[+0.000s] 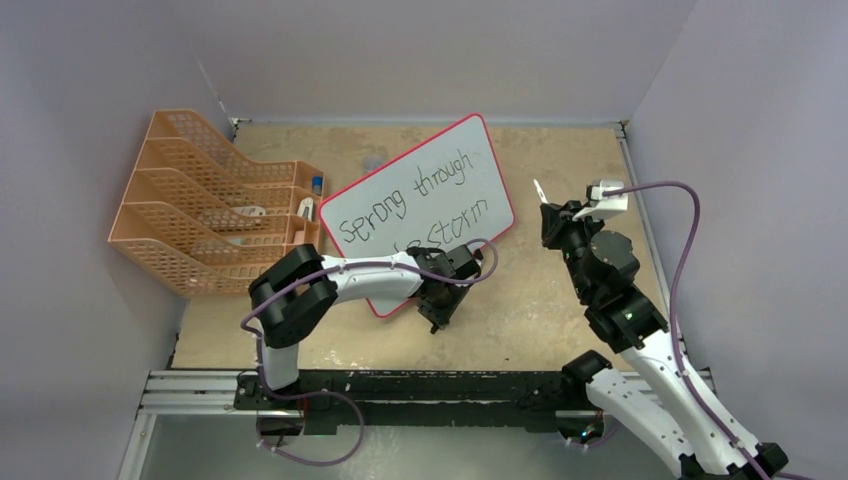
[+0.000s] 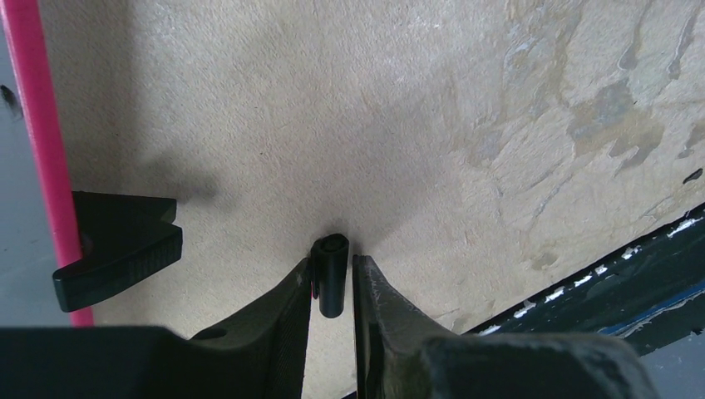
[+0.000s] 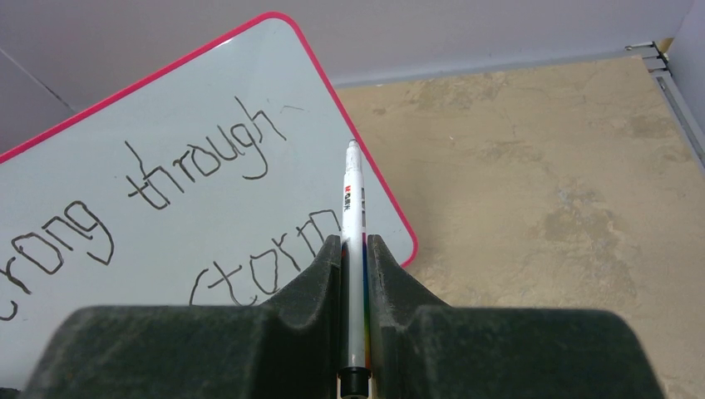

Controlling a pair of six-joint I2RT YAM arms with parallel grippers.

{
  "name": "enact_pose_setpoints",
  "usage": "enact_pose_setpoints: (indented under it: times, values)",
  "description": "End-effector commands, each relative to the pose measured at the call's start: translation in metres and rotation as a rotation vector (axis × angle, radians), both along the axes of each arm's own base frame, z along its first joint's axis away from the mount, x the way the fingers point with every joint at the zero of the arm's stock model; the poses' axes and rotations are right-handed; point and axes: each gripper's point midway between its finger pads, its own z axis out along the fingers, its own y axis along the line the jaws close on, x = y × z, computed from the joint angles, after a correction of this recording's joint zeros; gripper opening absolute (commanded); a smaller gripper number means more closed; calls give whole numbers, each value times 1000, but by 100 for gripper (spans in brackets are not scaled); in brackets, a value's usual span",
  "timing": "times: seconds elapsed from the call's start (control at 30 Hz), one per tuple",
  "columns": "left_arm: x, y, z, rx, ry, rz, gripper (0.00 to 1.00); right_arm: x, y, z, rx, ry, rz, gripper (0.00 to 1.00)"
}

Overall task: Write a sentence on the whiteboard
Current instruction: Close the whiteboard marker at the center of the board.

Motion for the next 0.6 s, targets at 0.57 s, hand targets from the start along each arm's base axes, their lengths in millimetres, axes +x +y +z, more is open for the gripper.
enact_pose_setpoints:
  times: [0.57]
  values:
    - [46,-9,121,-325,-183,239,0,-8,9,33,28,-125,79,0]
